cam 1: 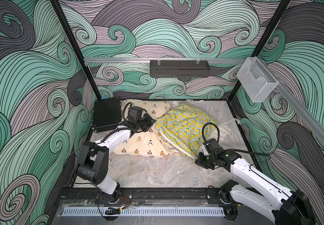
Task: Zip up pillowcases
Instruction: Zip the zipper on the pillowcase.
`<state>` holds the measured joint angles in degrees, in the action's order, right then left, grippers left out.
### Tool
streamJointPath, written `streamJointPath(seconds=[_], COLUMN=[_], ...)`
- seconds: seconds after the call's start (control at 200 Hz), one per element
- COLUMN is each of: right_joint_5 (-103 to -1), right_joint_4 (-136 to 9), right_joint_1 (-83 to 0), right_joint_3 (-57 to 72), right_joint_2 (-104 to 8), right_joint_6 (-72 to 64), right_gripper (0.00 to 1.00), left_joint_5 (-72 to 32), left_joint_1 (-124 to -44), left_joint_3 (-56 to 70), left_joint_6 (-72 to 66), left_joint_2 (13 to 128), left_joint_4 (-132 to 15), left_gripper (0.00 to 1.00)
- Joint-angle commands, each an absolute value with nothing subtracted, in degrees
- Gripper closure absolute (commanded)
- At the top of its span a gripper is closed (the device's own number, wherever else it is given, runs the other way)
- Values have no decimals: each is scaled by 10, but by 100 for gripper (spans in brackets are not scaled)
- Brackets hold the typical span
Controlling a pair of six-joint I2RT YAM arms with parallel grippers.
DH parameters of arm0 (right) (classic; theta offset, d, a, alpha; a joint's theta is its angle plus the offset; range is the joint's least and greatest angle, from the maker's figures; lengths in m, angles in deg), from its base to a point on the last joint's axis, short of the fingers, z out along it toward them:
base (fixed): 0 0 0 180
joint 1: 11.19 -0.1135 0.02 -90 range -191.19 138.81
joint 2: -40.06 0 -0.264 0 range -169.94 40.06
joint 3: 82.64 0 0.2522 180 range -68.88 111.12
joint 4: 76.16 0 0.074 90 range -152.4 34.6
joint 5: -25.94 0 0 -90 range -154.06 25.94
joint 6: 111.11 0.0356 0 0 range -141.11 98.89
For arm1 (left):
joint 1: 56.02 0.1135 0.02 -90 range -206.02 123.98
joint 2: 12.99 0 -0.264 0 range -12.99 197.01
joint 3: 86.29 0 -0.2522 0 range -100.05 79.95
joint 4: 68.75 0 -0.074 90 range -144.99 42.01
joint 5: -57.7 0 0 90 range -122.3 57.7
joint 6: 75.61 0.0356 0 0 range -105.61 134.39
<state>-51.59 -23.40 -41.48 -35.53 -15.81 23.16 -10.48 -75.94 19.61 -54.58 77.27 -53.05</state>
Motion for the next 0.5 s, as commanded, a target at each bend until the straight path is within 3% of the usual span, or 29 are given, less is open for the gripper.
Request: streamJointPath(seconds=[0.0,0.105,0.49], right_joint_5=[-534,-544,-490], right_joint_4=[-204,-201,-354], right_joint_1=[-413,-414,-432], right_joint_3=[-316,-292,-247], right_joint_2=[-157,-145,-243], right_joint_6=[209,203,225], right_gripper=[75,61,52], left_joint_5=[-97,-104,-119], left_joint_1=[-776,-791,-813], left_joint_3=[197,199,210], left_joint_6=[-528,-515,-492], left_joint_2=[764,754,732], left_joint_4=[-551,-542,-523], left_gripper=[100,100,100])
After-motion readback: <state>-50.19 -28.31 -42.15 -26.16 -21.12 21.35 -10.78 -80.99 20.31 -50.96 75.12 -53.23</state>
